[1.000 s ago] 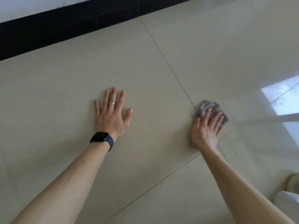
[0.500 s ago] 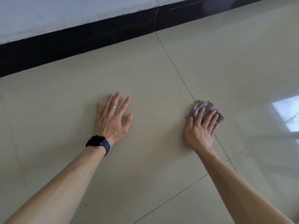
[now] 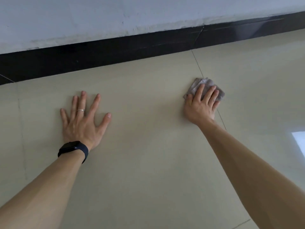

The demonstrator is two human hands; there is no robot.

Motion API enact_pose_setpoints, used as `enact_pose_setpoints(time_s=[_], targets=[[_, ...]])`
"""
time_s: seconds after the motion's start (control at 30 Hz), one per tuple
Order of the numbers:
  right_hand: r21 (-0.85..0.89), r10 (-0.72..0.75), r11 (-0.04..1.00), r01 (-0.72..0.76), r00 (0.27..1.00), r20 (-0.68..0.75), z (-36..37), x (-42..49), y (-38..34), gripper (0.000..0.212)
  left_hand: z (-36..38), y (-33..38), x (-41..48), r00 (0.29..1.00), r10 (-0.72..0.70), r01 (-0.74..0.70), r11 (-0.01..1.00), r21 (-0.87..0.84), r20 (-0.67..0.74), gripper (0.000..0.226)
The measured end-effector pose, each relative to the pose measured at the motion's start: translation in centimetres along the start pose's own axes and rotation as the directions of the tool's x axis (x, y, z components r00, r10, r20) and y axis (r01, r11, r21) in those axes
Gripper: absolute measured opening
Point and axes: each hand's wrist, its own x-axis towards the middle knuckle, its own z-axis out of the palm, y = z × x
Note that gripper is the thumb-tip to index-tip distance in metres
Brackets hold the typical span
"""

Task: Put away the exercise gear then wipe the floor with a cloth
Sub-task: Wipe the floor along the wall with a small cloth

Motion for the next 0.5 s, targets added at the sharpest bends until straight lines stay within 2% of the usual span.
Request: enact_pose_setpoints(time_s=[0.03, 0.07, 0.13, 0.2, 0.27, 0.37, 0.43, 0.5], targets=[[-0.006, -0.051, 0.999, 0.051, 0.999, -0.005, 0.6, -0.3, -1.5, 0.068, -0.1, -0.1, 0.1, 1.0, -0.006, 0.006, 1.0, -0.014, 0.001, 0.071], [-0.034, -0.164, 0.986, 0.163, 0.986, -0.013, 1.3, -0.9, -2.9, 0.066, -0.1, -0.1, 0.2, 1.0, -0.007, 0.007, 1.0, -0.026, 0.004, 0.072], [-0.1, -0.436, 0.895, 0.435, 0.9, 0.015, 2.1, -1.8, -4.2, 0.063, -0.1, 0.0, 0.1, 1.0, -0.004, 0.004, 0.999, -0.033, 0.004, 0.072], [-0.14, -0.562, 0.814, 0.563, 0.825, 0.049, 1.5, 0.0, -4.6, 0.062, -0.2, 0.0, 0.2, 1.0, -0.005, 0.005, 0.999, -0.038, 0.002, 0.072], [-0.148, -0.505, 0.852, 0.502, 0.863, 0.024, 0.3, 3.5, -4.6, 0.063, -0.2, 0.0, 0.2, 1.0, -0.004, 0.004, 0.999, -0.041, -0.001, 0.072], [-0.042, -0.18, 0.983, 0.178, 0.983, -0.028, -1.5, 9.0, -6.0, 0.069, 0.0, -0.1, 0.2, 1.0, 0.014, -0.015, 0.999, -0.039, -0.007, 0.072], [0.045, 0.022, 0.999, -0.019, 0.998, -0.062, -1.6, 10.8, -8.4, 0.07, 0.1, -0.3, 0.4, 1.0, 0.013, -0.014, 0.999, -0.046, -0.01, 0.073], [0.06, 0.087, 0.995, -0.083, 0.995, -0.053, -0.6, 10.0, -11.0, 0.069, 0.0, -0.2, 0.5, 1.0, 0.01, -0.01, 0.999, -0.042, -0.001, 0.073]])
